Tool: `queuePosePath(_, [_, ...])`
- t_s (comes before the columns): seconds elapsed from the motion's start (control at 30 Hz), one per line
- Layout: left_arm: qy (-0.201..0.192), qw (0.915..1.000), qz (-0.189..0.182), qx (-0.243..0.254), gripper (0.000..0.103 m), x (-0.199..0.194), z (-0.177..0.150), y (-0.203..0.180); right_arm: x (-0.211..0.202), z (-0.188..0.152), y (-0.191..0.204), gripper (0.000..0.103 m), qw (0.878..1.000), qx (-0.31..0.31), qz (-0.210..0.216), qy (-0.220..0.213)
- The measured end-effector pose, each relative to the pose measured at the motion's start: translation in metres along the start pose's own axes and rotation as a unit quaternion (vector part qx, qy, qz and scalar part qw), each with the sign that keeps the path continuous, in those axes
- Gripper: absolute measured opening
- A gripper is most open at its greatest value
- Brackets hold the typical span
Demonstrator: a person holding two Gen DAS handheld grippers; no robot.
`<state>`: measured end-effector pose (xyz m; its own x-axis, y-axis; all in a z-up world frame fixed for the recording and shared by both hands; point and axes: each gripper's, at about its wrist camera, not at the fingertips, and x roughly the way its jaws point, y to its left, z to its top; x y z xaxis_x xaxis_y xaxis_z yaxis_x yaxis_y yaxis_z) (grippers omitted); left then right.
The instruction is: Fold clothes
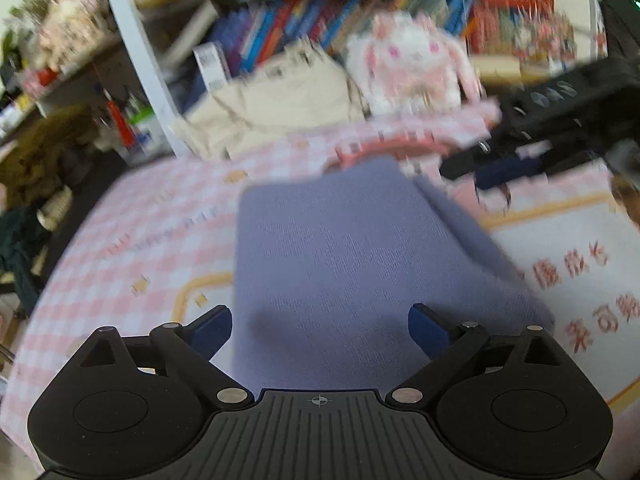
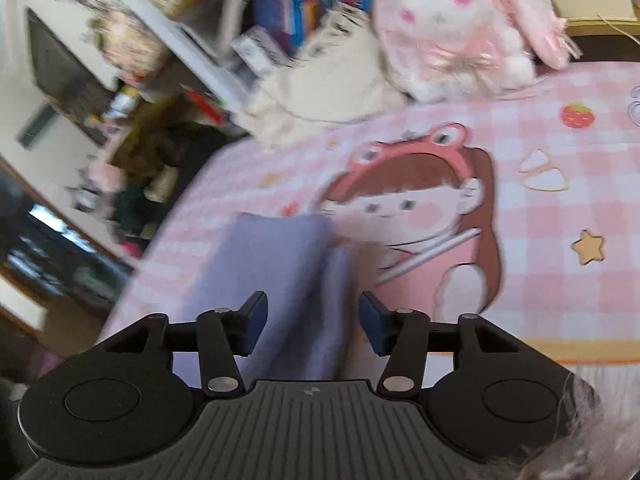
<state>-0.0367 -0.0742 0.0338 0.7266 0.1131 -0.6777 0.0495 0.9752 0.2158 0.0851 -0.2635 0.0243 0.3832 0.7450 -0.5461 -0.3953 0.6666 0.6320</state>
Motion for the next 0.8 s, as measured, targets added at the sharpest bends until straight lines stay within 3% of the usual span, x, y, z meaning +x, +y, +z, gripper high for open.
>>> queuePosePath(0.07, [-0.017,0.9998,-0.002,-0.006,0.097,-0.007,0.004,0.004,0.001,-0.007,0.006,0.058,0.999,0.012,0.030,0.029])
queuePosePath(0.17, [-0.012,0.9999,-0.004,-0.008,0.097,-0.006,0.007,0.006,0.016,-0.021,0.010,0.055,0.996,0.032,0.031,0.080])
queuePosePath(0.2, [-0.005,1.0000,-0.002,-0.006,0.097,-0.003,0.006,0.006,0.020,-0.026,0.011,0.041,0.995,0.034,0.026,0.092])
queuePosePath(0.23, [0.002,1.0000,-0.001,-0.004,0.097,0.000,0.005,0.005,0.020,-0.028,0.014,0.017,0.995,0.025,0.020,0.092])
queuePosePath(0.27, [0.012,0.9999,0.000,-0.001,0.097,0.004,0.004,0.004,0.015,-0.030,0.021,0.011,0.996,0.008,0.022,0.084])
queuePosePath(0.33, [0.038,0.9993,-0.002,0.003,0.097,0.013,-0.001,0.003,0.004,-0.032,0.034,0.008,0.997,-0.028,0.028,0.064])
queuePosePath(0.4, [0.046,0.9985,-0.014,-0.024,0.097,0.017,-0.004,0.009,-0.009,-0.034,0.048,0.007,0.996,-0.070,0.033,0.040])
queuePosePath(0.47, [0.059,0.9961,-0.025,-0.061,0.098,0.021,-0.006,0.017,-0.009,-0.039,0.047,0.007,0.997,-0.069,0.013,0.045])
queuePosePath(0.57, [0.060,0.9957,-0.030,-0.064,0.098,0.022,-0.009,0.019,0.007,-0.046,0.028,0.006,0.995,-0.049,-0.035,0.077])
queuePosePath(0.67, [0.058,0.9962,-0.024,-0.060,0.098,0.020,-0.009,0.017,0.009,-0.046,0.020,0.006,0.996,-0.024,-0.029,0.081])
queuePosePath(0.8, [0.052,0.9971,-0.013,-0.053,0.097,0.012,-0.006,0.015,0.007,-0.049,0.025,0.006,0.995,-0.044,-0.036,0.078])
